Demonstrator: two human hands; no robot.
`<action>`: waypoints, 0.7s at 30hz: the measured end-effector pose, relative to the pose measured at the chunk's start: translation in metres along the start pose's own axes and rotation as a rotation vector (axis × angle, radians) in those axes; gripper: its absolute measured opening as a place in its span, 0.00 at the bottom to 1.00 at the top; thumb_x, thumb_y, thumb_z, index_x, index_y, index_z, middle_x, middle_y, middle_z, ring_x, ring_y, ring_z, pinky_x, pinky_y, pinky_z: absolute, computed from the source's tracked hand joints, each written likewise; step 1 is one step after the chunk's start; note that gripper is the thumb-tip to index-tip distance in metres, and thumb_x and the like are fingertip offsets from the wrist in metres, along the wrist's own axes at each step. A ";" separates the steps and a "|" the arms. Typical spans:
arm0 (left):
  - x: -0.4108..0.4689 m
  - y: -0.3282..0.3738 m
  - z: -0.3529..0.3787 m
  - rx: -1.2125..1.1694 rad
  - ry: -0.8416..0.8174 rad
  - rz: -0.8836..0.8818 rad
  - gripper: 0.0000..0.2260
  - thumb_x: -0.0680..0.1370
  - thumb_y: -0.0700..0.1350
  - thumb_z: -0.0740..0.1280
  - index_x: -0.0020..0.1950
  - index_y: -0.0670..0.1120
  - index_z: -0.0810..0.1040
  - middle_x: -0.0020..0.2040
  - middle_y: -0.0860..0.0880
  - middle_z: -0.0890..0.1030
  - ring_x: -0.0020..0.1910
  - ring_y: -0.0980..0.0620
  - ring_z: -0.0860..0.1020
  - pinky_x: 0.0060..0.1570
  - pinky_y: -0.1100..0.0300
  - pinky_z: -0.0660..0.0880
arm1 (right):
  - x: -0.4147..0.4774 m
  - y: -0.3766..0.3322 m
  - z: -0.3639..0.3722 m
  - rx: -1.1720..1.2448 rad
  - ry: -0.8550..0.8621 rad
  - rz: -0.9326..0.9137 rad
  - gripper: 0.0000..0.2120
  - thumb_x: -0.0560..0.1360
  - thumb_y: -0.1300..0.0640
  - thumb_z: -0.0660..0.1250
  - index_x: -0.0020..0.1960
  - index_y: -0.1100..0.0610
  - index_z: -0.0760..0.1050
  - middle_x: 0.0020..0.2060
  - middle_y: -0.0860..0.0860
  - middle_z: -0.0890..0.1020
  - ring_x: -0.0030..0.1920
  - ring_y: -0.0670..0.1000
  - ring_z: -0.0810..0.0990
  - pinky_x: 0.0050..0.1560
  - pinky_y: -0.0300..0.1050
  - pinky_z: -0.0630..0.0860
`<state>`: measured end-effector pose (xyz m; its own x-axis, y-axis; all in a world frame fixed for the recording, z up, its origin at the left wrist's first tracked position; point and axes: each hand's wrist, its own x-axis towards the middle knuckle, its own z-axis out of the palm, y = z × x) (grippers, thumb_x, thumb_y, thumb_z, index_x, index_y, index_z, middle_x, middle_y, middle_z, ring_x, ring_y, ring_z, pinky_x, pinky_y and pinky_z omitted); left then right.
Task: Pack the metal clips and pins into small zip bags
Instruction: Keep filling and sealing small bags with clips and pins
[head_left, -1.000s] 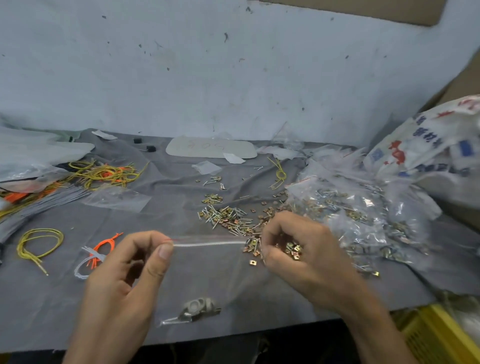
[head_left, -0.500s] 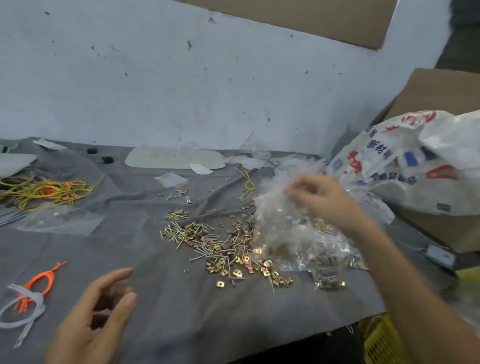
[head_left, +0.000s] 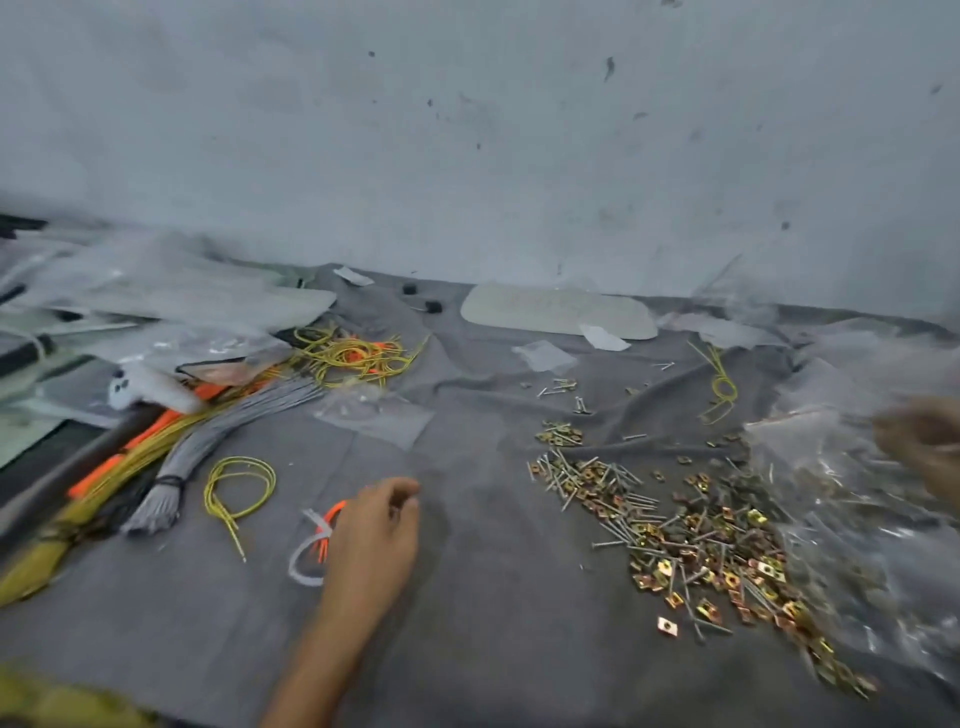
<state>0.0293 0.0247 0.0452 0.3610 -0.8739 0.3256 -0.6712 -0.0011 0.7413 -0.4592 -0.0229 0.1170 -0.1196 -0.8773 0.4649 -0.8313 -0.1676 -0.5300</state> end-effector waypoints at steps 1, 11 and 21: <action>0.017 -0.002 0.002 0.095 -0.021 0.007 0.07 0.79 0.39 0.67 0.55 0.45 0.83 0.52 0.48 0.84 0.52 0.47 0.80 0.54 0.55 0.74 | -0.020 -0.026 0.009 0.054 -0.068 0.000 0.28 0.59 0.17 0.61 0.48 0.34 0.78 0.38 0.39 0.82 0.32 0.49 0.83 0.29 0.50 0.80; 0.118 -0.023 0.029 0.631 -0.234 -0.100 0.14 0.80 0.57 0.63 0.58 0.51 0.80 0.61 0.48 0.81 0.63 0.44 0.75 0.62 0.50 0.67 | -0.141 -0.207 0.126 0.353 -0.472 0.105 0.16 0.75 0.44 0.70 0.34 0.53 0.76 0.28 0.45 0.77 0.34 0.41 0.78 0.37 0.33 0.70; -0.013 0.037 0.018 0.517 -0.536 0.160 0.25 0.73 0.69 0.56 0.50 0.53 0.82 0.49 0.52 0.85 0.52 0.53 0.81 0.52 0.56 0.71 | -0.152 -0.184 0.157 0.334 -0.324 -0.103 0.07 0.71 0.55 0.77 0.41 0.44 0.81 0.38 0.38 0.81 0.43 0.39 0.79 0.46 0.27 0.70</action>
<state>-0.0118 0.0270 0.0584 -0.0415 -0.9989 -0.0210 -0.9543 0.0334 0.2969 -0.2033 0.0708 0.0325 0.1740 -0.9347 0.3101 -0.6034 -0.3500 -0.7165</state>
